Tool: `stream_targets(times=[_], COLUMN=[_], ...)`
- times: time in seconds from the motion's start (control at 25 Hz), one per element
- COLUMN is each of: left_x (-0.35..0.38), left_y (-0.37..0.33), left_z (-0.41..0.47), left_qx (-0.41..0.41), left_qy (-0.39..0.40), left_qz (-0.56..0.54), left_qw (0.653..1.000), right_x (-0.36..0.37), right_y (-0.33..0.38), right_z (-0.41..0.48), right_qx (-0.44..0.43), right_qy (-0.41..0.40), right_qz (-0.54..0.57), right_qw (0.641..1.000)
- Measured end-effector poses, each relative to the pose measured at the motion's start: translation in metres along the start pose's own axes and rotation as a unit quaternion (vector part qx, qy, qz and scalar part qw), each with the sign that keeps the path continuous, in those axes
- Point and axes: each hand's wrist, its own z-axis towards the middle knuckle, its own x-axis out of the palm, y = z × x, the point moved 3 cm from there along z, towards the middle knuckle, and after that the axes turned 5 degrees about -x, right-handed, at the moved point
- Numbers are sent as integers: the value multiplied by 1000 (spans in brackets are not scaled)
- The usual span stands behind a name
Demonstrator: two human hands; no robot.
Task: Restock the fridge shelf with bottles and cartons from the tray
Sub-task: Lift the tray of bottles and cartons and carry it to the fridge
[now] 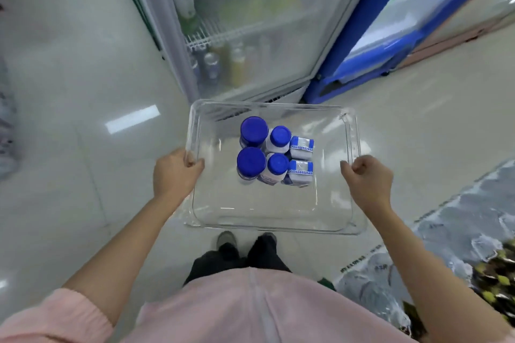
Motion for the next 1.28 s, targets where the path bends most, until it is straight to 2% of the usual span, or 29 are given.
stream_targets(times=[0.32, 0.56, 0.84, 1.12, 1.28], left_x=[9, 55, 157, 321, 398], left_y=[56, 77, 136, 247, 294], left_z=[-18, -3, 51, 129, 163], left_qx=[-108, -163, -207, -207, -194], left_qy=[-69, -84, -50, -28, -42], left_qz=[-30, -13, -2, 0, -1], left_qw=[991, 983, 977, 978, 980], right_x=[71, 117, 229, 404, 485], right_y=[17, 5, -57, -179, -224], right_z=[47, 90, 125, 131, 129], right_qx=[-82, -130, -142, -151, -159], right_qy=[107, 157, 175, 171, 166], right_qz=[10, -2, -12, -32, -34], right_qw=[991, 979, 974, 973, 973])
